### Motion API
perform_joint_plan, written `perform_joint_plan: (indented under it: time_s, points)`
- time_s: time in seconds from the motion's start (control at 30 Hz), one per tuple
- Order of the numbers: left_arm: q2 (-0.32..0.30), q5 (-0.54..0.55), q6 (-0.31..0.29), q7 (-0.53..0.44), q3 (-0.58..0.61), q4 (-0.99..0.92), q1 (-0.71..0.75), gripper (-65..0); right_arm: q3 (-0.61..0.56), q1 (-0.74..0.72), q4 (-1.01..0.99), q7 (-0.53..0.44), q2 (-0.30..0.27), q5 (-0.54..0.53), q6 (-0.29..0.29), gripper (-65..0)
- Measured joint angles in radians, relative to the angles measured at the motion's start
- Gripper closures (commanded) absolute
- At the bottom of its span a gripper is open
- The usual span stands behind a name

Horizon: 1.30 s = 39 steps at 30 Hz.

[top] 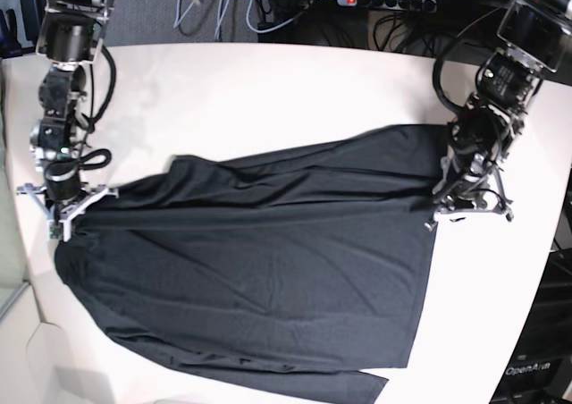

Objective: Fold the T-shirt properly
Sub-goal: 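Lower the held edge back onto the shirt with both grippers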

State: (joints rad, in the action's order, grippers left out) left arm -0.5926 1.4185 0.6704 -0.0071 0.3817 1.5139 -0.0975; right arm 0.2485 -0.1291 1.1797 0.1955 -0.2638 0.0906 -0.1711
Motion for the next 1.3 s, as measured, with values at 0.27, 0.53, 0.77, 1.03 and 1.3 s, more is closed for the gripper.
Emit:
perform_joint_plan:
  time_s: [0.27, 0.53, 0.77, 1.03, 1.3]
  points:
    - [0.0, 0.003, 0.003, -0.003, 0.001, 0.045, 0.013, 0.0, 0.04, -0.005, 0.0, -0.005, 0.0, 0.0, 0.0, -0.1]
    - [0.018, 0.003, 0.004, -0.002, -0.001, 0.046, 0.014, 0.0, 0.039, -0.025, 0.0, -0.004, 0.001, 0.0, 0.0, -0.1]
    - [0.029, -0.002, 0.007, -0.004, -0.002, 0.003, 0.011, 0.0, 0.039, -0.022, 0.0, 0.0, 0.001, 0.0, 0.0, -0.1]
    - [0.053, -0.009, 0.003, 0.04, -0.001, -0.009, -0.052, 0.0, 0.035, -0.016, -0.001, 0.0, 0.006, 0.0, 0.0, -0.1]
    - [0.05, -0.009, 0.002, 0.135, -0.005, -0.011, -0.124, -14.1, 0.035, 0.003, -0.001, 0.001, 0.006, 0.0, 0.0, 0.0]
